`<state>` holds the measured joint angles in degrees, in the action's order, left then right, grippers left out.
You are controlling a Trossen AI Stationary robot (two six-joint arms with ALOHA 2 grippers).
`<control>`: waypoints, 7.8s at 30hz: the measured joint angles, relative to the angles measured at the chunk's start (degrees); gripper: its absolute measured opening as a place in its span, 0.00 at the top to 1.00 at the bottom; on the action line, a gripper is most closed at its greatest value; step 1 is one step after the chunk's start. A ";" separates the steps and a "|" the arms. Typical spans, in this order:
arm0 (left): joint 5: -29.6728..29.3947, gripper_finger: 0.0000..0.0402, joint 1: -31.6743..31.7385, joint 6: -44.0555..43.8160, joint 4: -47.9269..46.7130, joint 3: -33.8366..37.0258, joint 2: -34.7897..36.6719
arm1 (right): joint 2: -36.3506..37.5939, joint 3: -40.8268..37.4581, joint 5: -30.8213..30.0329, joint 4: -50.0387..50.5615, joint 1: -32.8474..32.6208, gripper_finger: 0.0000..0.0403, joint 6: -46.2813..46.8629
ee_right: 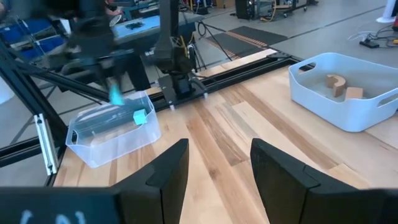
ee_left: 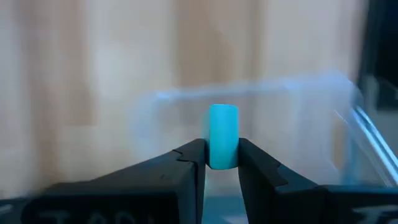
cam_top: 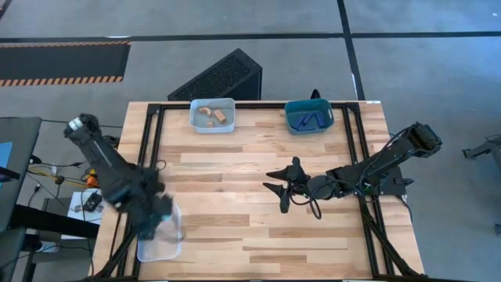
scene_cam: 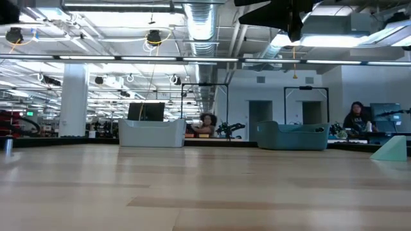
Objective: Sort & place blocks by color
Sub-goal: Put the light blue block into the transparent bin
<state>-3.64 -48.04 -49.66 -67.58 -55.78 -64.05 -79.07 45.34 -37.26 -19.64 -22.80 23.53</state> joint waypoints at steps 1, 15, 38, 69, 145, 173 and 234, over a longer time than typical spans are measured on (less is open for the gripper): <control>0.17 0.87 -3.77 -1.61 1.58 0.57 -0.02 | 0.00 0.00 0.00 0.00 -0.06 0.51 0.00; -6.13 0.69 -15.61 -9.32 7.72 5.39 -2.47 | 0.00 0.00 0.00 -0.13 0.10 0.51 1.86; -31.14 0.50 12.27 35.72 45.58 9.20 -5.63 | 10.91 10.52 16.15 79.08 0.28 0.51 37.20; -26.75 0.53 26.84 56.99 85.18 14.50 -28.57 | 4.02 -10.86 31.98 74.73 17.96 0.40 6.14; -29.62 0.60 23.25 96.68 112.83 14.53 -28.50 | -13.18 -2.23 25.16 -23.08 5.37 0.64 0.85; -29.16 0.57 23.35 102.75 114.57 14.52 -28.55 | -13.16 -2.10 27.04 -25.59 5.33 0.63 0.71; -57.38 0.73 2.82 62.48 66.25 14.46 -8.06 | -12.31 -2.19 20.59 -8.95 6.36 0.54 1.55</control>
<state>-61.01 -45.22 12.81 -1.33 -41.32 -72.12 -91.37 43.16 -16.67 -28.59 -16.45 25.08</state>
